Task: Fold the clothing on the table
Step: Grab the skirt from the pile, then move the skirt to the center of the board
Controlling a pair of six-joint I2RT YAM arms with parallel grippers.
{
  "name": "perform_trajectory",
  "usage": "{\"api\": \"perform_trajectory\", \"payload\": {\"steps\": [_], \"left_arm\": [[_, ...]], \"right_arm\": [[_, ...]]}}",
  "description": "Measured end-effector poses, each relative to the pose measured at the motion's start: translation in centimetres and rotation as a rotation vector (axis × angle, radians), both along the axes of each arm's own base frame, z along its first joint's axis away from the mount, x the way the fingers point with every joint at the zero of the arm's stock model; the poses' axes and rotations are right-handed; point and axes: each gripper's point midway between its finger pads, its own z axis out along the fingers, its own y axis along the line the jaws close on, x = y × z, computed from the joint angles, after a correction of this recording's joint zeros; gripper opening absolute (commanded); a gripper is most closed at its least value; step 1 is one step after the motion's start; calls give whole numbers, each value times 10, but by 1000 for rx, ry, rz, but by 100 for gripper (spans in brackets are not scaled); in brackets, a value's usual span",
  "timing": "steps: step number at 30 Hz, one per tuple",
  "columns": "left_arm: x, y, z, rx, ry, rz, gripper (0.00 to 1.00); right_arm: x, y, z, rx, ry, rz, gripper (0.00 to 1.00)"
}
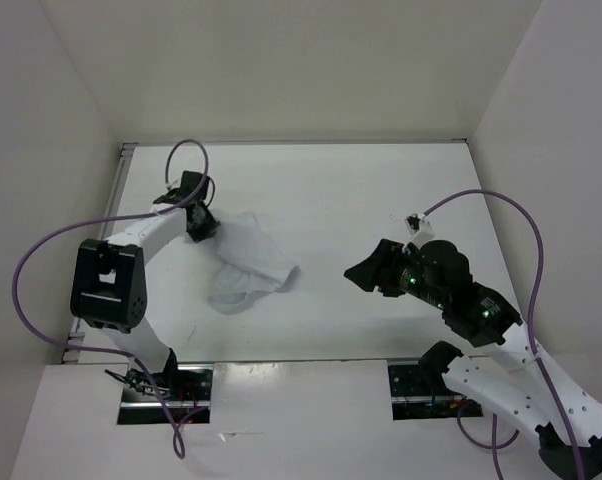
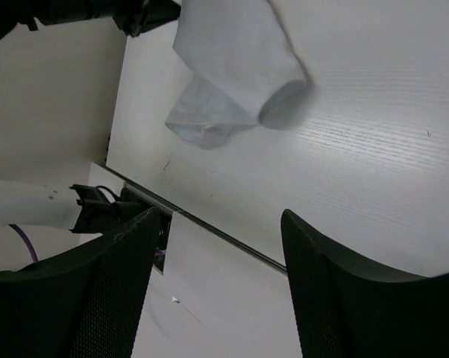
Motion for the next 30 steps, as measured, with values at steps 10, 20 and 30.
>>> {"api": "perform_trajectory", "payload": {"steps": [10, 20, 30], "left_arm": [[11, -235, 241, -399, -514, -816, 0], [-33, -187, 244, -444, -538, -757, 0], [-33, -167, 130, -411, -231, -639, 0]], "right_arm": [[-3, -8, 3, 39, -2, -49, 71], [-13, -41, 41, 191, -126, -196, 72], [-5, -36, 27, 149, -80, -202, 72]]}}
